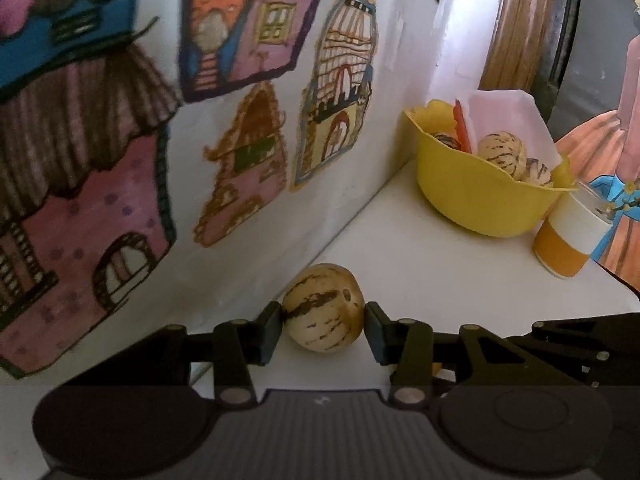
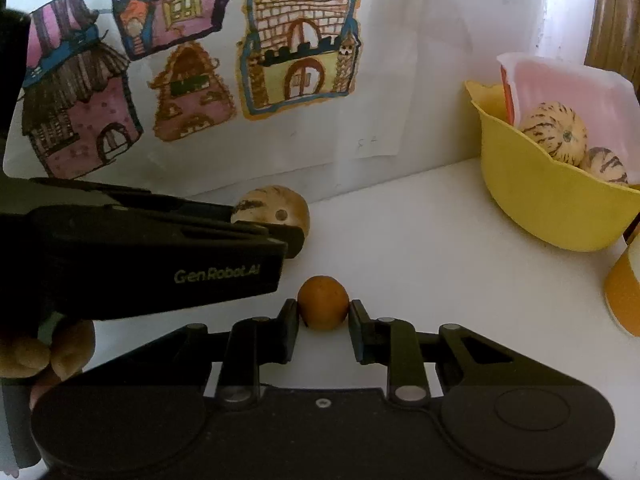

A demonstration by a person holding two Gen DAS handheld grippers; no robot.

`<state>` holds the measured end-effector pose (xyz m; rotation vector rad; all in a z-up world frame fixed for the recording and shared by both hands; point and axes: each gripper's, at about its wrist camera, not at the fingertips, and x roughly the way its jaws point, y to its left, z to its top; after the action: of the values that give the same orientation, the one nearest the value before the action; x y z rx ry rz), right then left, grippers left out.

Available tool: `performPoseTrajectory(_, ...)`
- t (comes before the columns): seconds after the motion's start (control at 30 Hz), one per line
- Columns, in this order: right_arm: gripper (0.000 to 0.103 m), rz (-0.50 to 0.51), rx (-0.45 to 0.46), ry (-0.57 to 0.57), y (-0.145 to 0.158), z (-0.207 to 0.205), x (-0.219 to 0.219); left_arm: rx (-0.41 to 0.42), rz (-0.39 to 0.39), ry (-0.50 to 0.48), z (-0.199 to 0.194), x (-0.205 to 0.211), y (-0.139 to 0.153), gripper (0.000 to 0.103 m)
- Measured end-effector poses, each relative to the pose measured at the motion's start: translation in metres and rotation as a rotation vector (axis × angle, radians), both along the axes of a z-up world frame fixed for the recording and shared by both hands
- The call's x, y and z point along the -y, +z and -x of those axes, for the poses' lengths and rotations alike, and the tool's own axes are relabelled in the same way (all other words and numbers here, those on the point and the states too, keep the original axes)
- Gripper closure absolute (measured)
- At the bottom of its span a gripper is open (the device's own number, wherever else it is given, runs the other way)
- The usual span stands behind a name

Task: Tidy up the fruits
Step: 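Grasp the striped melon with the left tool while the right tool grasps the orange tangerine, then carry the striped melon and tangerine over the metal tray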

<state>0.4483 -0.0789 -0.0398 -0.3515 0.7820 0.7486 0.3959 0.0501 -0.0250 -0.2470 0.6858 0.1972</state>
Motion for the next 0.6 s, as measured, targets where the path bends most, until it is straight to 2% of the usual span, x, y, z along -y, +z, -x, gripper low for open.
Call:
performPoseTrajectory(0.23, 0.075, 0.021, -0.015, 0.018, 0.006, 0.018, -0.001, 0.013, -0.018, 0.007, 0.021, 0.001, 0.001, 0.056)
performPoseTrajectory(0.6, 0.075, 0.05, 0.008, 0.035, 0.033, 0.069, 0.014, 0.04, -0.012, -0.017, 0.056, 0.004, 0.014, 0.056)
